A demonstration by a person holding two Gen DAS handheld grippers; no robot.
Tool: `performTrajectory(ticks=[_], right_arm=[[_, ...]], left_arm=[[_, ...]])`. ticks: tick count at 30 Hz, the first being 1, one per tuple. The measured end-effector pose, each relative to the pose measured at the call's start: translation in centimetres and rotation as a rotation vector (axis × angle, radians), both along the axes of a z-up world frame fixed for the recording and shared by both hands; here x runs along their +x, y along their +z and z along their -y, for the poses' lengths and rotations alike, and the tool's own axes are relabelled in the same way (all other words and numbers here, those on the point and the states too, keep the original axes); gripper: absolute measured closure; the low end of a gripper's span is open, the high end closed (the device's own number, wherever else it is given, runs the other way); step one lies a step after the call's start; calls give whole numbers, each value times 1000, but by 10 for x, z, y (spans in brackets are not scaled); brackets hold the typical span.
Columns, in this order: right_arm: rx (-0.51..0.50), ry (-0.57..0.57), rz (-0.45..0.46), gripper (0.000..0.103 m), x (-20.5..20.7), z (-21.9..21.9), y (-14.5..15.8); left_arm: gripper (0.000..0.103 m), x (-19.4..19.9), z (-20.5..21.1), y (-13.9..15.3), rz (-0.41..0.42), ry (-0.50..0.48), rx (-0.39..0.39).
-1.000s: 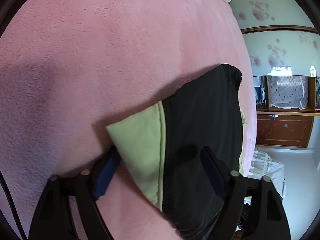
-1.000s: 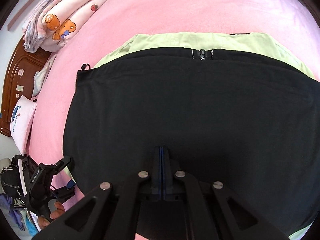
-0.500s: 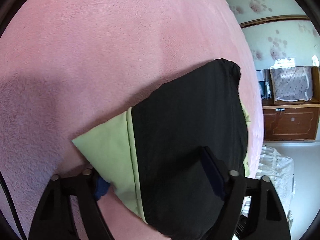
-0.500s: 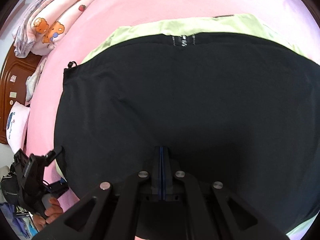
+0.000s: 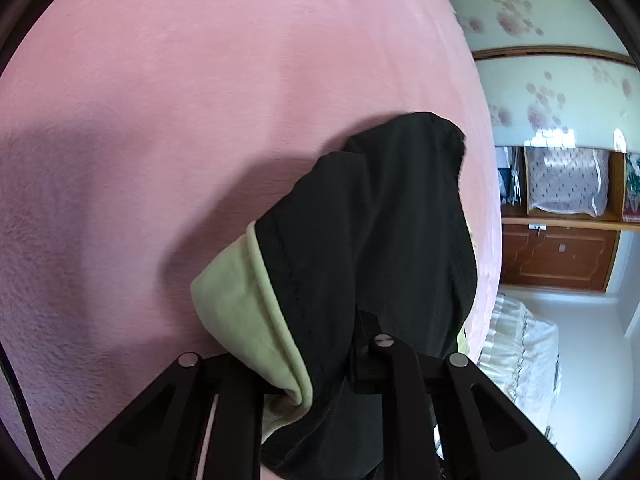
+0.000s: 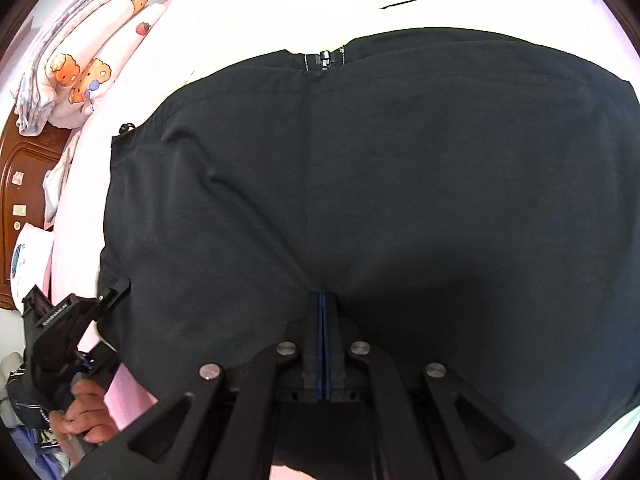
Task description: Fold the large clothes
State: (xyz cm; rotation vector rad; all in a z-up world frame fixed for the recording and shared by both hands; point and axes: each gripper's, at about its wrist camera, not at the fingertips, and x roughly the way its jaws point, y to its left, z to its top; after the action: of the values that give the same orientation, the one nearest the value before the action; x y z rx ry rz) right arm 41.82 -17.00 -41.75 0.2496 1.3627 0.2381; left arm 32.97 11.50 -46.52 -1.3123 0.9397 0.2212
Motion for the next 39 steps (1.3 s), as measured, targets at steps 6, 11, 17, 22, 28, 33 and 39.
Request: performTrajectory(ticks=[6, 11, 17, 22, 28, 33, 39], right_arm=[[31, -27, 10, 103, 0, 5, -11], [94, -89, 13, 103, -7, 18, -16], [74, -125, 27, 103, -19, 17, -15], [122, -183, 24, 103, -26, 19, -18], [171, -176, 20, 103, -33, 28, -19], [246, -127, -6, 103, -35, 42, -18], [291, -74, -4, 103, -49, 78, -1]], left_arm=[[91, 16, 14, 38, 86, -121, 104], [91, 20, 17, 67, 189, -184, 149], [92, 23, 25, 100, 320, -297, 204], [92, 34, 50, 133, 418, -445, 273], [93, 32, 88, 167, 552, -533, 283], [93, 32, 139, 198, 628, -618, 326], [93, 25, 212, 221, 664, -715, 385]])
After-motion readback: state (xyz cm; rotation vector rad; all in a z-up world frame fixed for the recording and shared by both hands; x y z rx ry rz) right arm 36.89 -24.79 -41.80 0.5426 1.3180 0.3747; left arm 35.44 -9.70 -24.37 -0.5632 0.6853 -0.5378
